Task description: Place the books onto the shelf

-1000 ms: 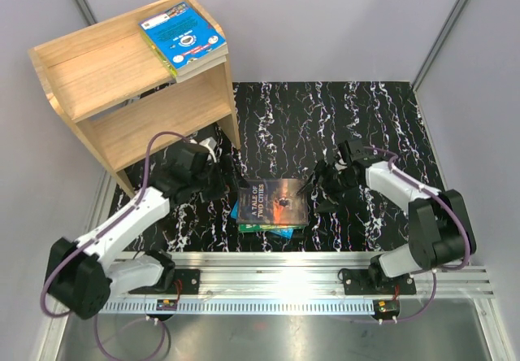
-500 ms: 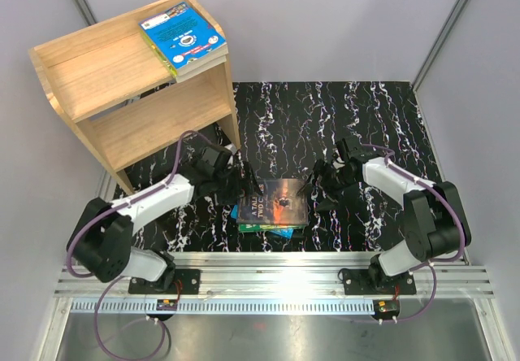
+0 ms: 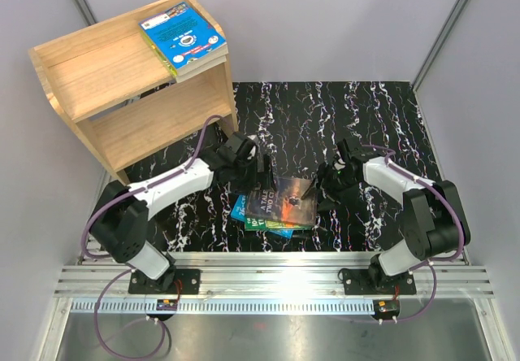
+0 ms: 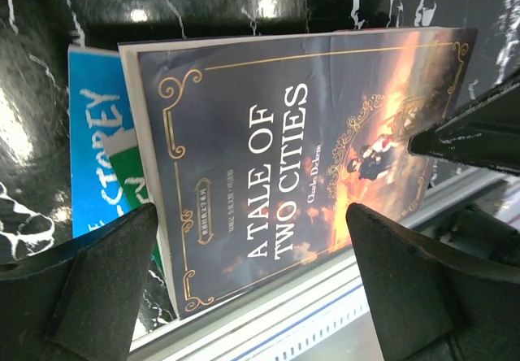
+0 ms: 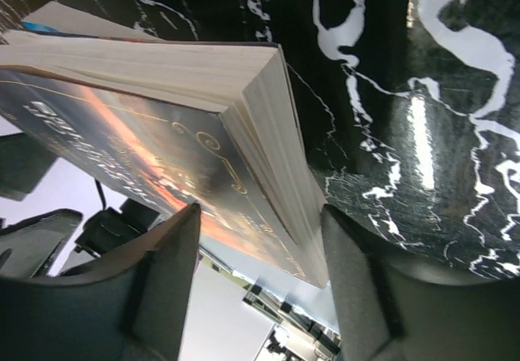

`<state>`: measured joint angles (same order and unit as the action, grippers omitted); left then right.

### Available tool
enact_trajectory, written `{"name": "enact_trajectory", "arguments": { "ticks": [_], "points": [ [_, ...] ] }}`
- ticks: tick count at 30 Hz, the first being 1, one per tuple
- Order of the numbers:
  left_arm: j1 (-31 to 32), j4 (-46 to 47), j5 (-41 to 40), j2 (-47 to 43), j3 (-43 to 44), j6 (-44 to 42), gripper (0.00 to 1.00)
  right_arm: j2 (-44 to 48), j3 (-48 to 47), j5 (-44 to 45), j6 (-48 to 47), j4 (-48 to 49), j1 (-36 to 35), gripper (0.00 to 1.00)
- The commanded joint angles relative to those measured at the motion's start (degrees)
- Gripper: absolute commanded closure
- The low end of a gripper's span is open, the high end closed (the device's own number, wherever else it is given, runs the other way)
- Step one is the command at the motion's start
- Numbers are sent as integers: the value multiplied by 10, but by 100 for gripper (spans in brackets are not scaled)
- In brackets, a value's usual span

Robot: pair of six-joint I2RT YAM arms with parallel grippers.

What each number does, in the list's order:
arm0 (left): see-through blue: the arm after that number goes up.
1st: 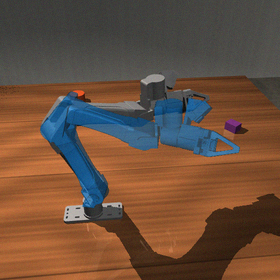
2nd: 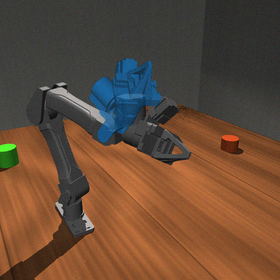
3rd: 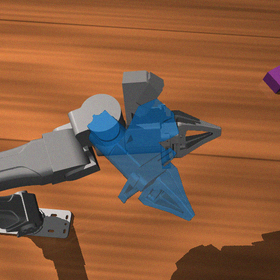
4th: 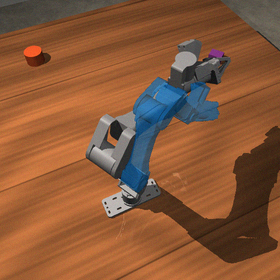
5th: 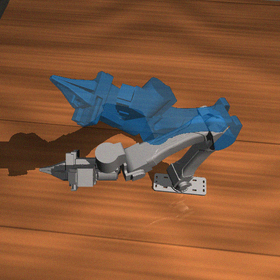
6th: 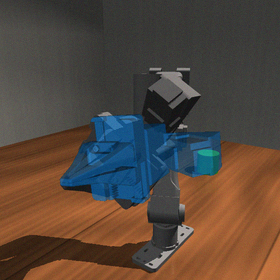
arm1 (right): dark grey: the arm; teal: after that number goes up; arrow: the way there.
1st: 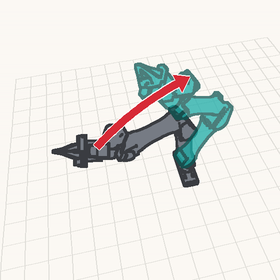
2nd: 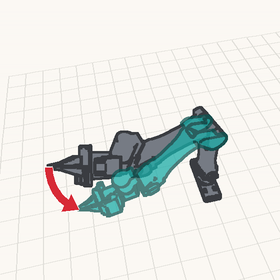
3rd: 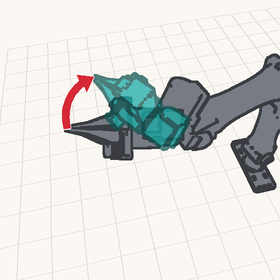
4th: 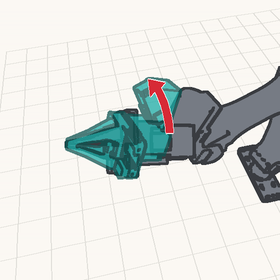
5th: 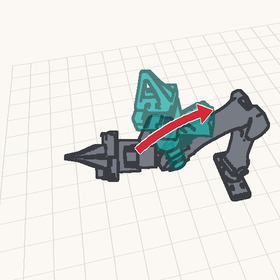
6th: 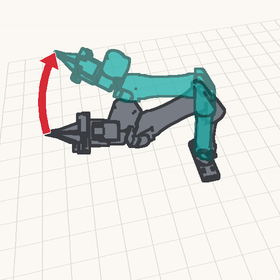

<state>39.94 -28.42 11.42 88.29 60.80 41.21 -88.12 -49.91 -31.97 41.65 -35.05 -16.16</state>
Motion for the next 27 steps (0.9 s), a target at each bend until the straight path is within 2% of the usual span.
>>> {"name": "enact_trajectory", "arguments": {
  "ticks": [1, 2, 5, 6, 9, 11, 12, 14, 16, 22, 27],
  "points": [
    [31, 0, 17, 22, 68, -18, 1, 13, -31, -31, 3, 13, -3, 37],
    [34, -3, 16, 26, 71, -20, 1, 15, -32, -32, 1, 11, -3, 44],
    [40, -6, 21, 36, 76, -22, 1, 26, -35, -33, 0, 5, -3, 57],
    [41, -4, 23, 37, 76, -20, 1, 31, -36, -35, 2, 4, -3, 67],
    [42, 2, 34, 41, 76, -17, 1, 42, -34, -37, 5, 1, -3, 80],
    [45, 6, 44, 43, 75, -16, 1, 56, -30, -38, 11, 2, -3, 84],
    [47, 12, 48, 44, 75, -15, 1, 60, -29, -41, 12, 4, -3, 91],
    [52, 19, 60, 47, 75, -15, 1, 76, -27, -47, 20, 11, -3, 96],
    [59, 28, 65, 48, 75, -13, 1, 86, -26, -57, 26, 21, -3, 100],
    [67, 29, 75, 44, 81, -9, 1, 136, -26, -96, 63, 79, -3, 100],
    [58, -25, 28, 12, 111, -14, 1, 176, -36, -100, 107, 102, -3, 100]
  ]
}}
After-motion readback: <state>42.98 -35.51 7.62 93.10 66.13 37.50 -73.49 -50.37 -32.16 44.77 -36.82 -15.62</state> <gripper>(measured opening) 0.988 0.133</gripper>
